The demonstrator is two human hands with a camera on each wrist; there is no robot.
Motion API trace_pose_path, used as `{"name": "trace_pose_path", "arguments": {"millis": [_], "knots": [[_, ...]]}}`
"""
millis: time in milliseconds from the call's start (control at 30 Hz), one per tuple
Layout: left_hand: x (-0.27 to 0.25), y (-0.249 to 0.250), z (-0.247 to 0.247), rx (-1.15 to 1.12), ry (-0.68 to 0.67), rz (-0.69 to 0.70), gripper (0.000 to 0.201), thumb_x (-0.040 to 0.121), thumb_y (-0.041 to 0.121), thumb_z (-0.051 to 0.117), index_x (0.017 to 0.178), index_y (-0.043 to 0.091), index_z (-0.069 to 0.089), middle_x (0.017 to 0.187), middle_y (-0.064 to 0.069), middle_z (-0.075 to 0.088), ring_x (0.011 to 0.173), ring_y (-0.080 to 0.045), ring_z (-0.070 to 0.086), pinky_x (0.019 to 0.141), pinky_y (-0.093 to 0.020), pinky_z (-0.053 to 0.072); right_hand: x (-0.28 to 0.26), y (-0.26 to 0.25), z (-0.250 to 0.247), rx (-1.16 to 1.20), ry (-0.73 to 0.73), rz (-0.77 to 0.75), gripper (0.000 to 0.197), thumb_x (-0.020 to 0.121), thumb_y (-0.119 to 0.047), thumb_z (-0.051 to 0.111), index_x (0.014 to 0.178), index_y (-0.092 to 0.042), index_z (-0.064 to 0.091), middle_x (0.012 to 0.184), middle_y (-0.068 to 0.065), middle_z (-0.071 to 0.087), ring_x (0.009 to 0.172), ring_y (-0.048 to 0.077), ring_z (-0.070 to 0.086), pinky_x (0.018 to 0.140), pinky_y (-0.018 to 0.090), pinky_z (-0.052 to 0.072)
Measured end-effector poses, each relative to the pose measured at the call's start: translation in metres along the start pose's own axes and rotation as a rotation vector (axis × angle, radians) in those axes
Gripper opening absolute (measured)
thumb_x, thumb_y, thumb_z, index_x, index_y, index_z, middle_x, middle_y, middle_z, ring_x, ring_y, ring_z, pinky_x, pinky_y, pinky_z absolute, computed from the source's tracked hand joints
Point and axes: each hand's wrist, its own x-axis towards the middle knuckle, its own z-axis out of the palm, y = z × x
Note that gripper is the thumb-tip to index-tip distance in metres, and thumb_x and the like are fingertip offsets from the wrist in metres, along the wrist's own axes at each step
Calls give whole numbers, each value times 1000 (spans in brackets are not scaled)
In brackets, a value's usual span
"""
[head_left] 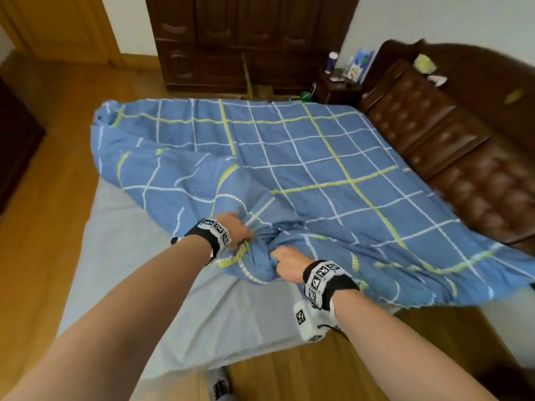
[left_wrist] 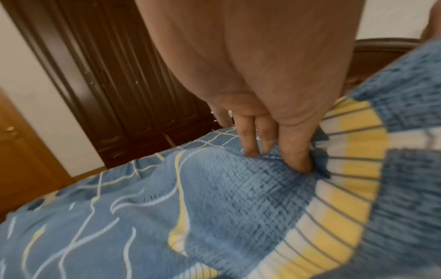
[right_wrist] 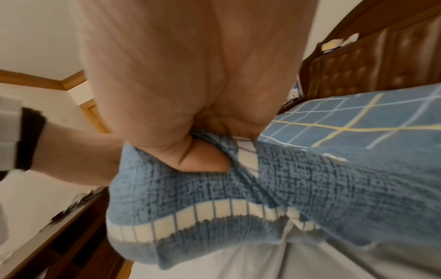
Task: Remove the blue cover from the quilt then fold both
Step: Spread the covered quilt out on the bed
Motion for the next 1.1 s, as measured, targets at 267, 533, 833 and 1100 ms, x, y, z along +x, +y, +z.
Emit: {"name": "trace_pose_path", "arguments": {"millis": [267,533,833,1100], "knots": [[-129,62,45,-244,-5,-116,37,90,33,58,124,23,53,111,-16,64,104,-38,62,83,-38,47,-43,-25,73,827,-9,275,12,87,-30,57,78,-23,51,79,8,49,68,17,46,55,27,27],[-211,91,90,-512,-21,118,1,80,18,50,81,18,51,56,-2,69,60,-11,68,75,-29,58,-27,-125,99,1284,44,237,54,68,-49,85,99,-11,63,83,11,72,63,22,70,62,34,59],[-259,-55,211,-784,228,-72,13,77,24,68,87,22,60,82,4,64,76,-18,61,72,-30,50,13,-237,112,723,165,252,24,70,-11,85,74,-7,61,69,6,61,66,21,58,62,30,55],[-246,-143,167,-346,412,-17,124,65,48,81,156,26,-1,162,-6,1,149,-26,9,119,-48,15,-61,-270,152,285,105,327,32,68,1,68,58,-14,42,62,2,38,62,16,36,49,25,24]]}}
